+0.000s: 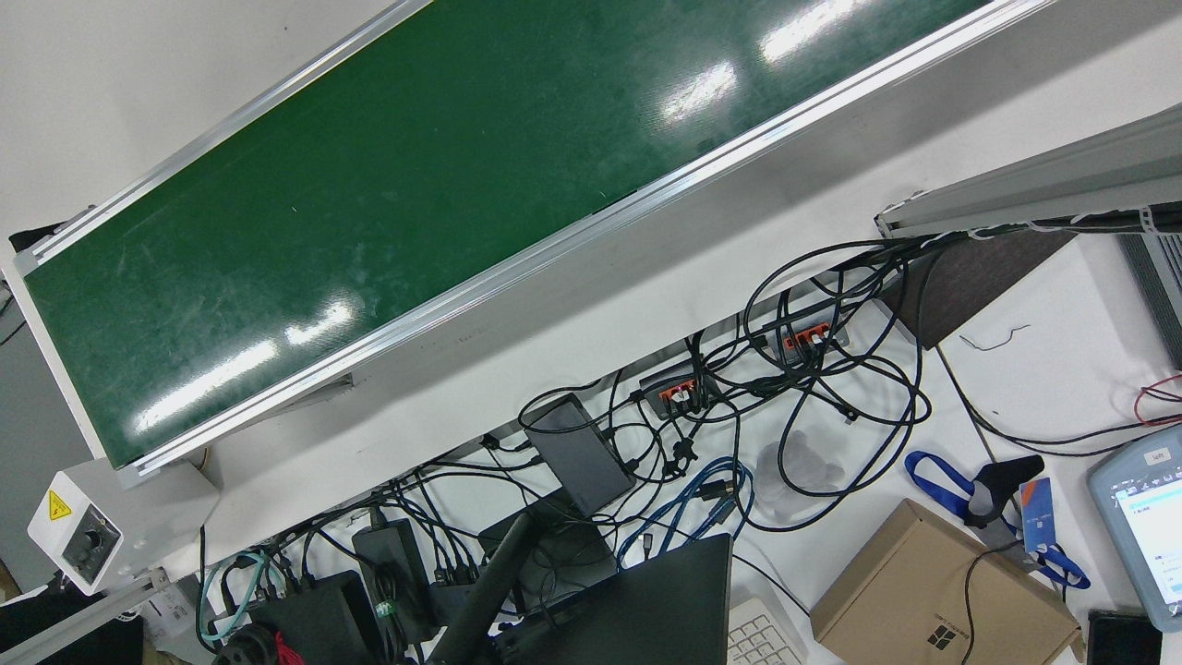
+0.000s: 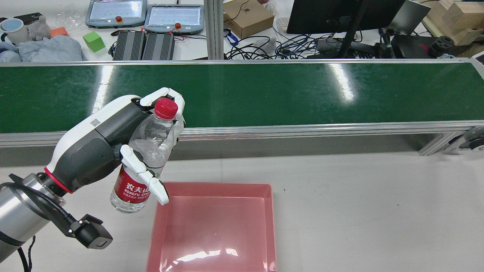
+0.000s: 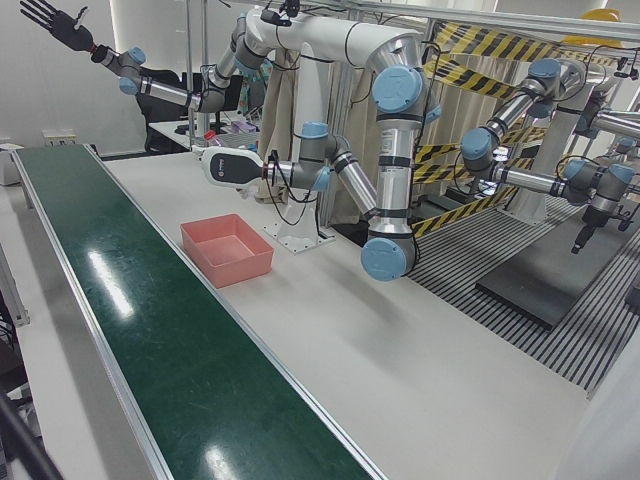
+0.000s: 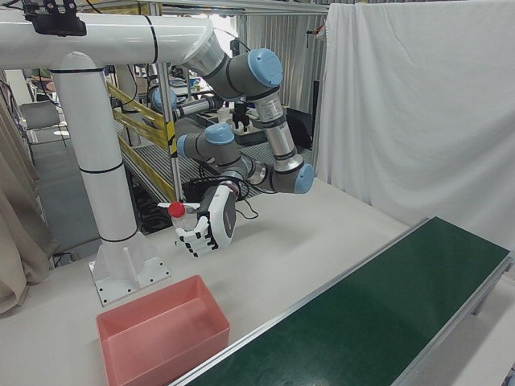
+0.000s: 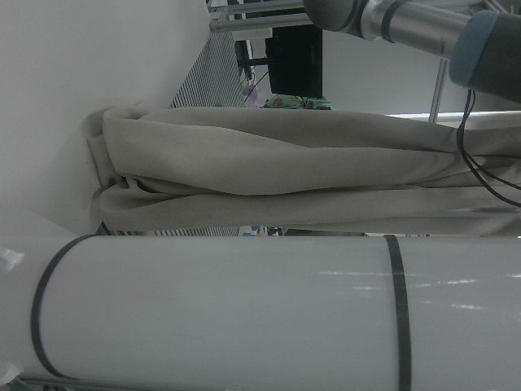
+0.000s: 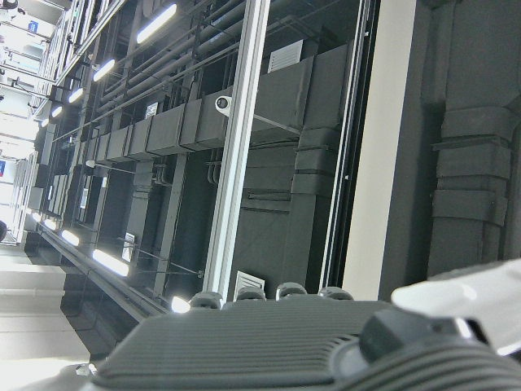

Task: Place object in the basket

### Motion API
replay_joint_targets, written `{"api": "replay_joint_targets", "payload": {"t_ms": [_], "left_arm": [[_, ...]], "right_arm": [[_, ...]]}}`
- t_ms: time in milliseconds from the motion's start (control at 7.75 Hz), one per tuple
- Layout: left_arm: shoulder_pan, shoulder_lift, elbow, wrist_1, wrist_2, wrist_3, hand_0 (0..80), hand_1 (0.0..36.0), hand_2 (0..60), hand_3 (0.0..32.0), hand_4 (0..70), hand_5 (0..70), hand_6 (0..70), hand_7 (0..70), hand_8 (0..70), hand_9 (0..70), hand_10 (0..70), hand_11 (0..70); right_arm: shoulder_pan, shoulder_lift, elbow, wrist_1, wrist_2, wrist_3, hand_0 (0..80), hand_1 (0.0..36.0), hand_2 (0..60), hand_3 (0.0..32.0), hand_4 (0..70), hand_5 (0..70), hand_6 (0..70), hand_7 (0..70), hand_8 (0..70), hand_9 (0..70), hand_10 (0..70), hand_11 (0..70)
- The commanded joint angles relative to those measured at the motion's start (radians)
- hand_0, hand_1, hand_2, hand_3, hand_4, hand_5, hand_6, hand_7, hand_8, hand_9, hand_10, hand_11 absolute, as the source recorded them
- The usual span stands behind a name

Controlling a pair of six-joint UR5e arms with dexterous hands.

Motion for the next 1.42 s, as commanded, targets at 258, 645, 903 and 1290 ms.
{"api": "replay_joint_targets", "payload": {"t_ms": [258, 645, 903, 1290], "left_arm": [[0.003, 0.003, -0.033, 0.034, -0.003, 0.050, 28.2, 0.0, 0.0, 3.6, 7.1, 53.8, 9.6, 10.2, 21.8, 21.8, 21.8, 31.0], [0.003, 0.001, -0.035, 0.034, -0.003, 0.050, 10.9, 0.0, 0.0, 10.8, 3.3, 44.0, 5.9, 4.5, 13.5, 11.9, 13.8, 19.1], [0.003, 0.001, -0.035, 0.034, -0.003, 0.048, 5.0, 0.0, 0.0, 11.0, 3.0, 42.8, 5.5, 4.0, 12.3, 10.5, 13.0, 17.9], [0.002, 0.000, -0.042, 0.034, -0.003, 0.047, 5.9, 0.0, 0.0, 10.8, 3.6, 42.7, 5.6, 3.9, 12.2, 9.9, 12.1, 16.7]], "right_arm": [[0.000, 0.000, 0.002, 0.000, 0.000, 0.000, 0.0, 0.0, 0.0, 0.0, 0.0, 0.0, 0.0, 0.0, 0.0, 0.0, 0.0, 0.0], [0.000, 0.000, 0.002, 0.000, 0.000, 0.000, 0.0, 0.0, 0.0, 0.0, 0.0, 0.0, 0.0, 0.0, 0.0, 0.0, 0.0, 0.0], [0.000, 0.000, 0.000, 0.000, 0.000, 0.000, 0.0, 0.0, 0.0, 0.0, 0.0, 0.0, 0.0, 0.0, 0.0, 0.0, 0.0, 0.0], [0.000, 0.000, 0.000, 0.000, 0.000, 0.000, 0.0, 0.0, 0.0, 0.0, 0.0, 0.0, 0.0, 0.0, 0.0, 0.0, 0.0, 0.0]]}}
